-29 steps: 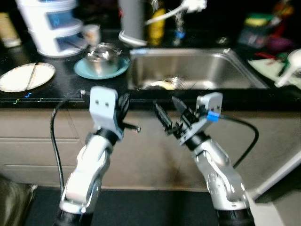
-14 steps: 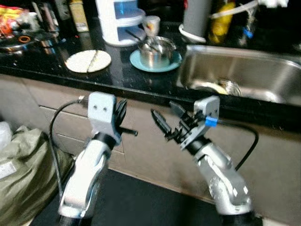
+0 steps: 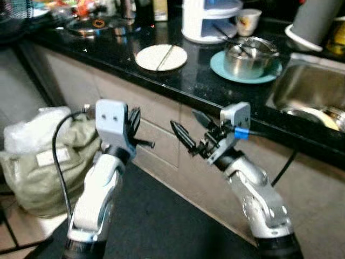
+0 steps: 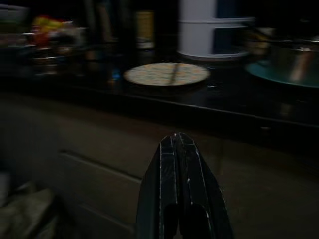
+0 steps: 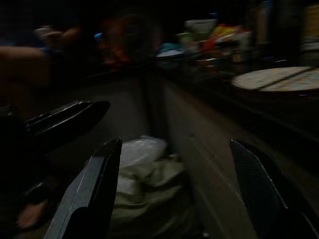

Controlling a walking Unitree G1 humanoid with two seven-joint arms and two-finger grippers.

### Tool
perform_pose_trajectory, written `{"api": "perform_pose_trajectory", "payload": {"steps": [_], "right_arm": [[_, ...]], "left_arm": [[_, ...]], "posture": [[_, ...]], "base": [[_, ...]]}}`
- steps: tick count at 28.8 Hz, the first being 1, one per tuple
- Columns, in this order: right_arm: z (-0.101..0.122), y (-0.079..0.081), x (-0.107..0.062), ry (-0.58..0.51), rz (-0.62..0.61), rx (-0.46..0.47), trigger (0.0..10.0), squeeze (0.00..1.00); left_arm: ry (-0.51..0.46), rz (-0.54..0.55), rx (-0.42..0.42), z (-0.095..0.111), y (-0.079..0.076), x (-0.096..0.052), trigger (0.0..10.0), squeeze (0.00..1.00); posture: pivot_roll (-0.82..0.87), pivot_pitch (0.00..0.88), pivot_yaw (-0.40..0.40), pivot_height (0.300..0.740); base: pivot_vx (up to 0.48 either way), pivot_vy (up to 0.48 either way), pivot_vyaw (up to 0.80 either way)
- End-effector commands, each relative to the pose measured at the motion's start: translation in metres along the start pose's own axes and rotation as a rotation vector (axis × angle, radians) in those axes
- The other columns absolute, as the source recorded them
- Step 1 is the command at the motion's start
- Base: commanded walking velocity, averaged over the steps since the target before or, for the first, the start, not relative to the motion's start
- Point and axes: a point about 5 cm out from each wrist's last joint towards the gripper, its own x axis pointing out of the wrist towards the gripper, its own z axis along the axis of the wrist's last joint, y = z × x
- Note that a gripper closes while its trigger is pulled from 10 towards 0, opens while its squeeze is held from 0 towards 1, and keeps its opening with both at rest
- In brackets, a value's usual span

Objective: Kitchen organization

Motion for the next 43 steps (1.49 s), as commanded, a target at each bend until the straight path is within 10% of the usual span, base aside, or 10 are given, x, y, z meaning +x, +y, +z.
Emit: {"api": "perform_pose_trajectory", "payload": {"steps": [1,43], "right_arm": [[0.001,0.002,0.001,-0.012,0.0,-0.012,10.0,0.0],[0.01,0.008,0.014,-0.042,0.026,-0.037,10.0,0.0]], "left_arm": [[-0.004,-0.001,-0.002,0.0,0.001,0.001,10.0,0.0],[-0.049,-0.003,-0.016,0.008,0.003,0.003,10.0,0.0]], "posture": [[0.01,0.009,0.006,0.74],[0.02,0.0,-0.003,0.74]], "base": [[0.0,0.0,0.72],[0.263,0.0,0.03]]}}
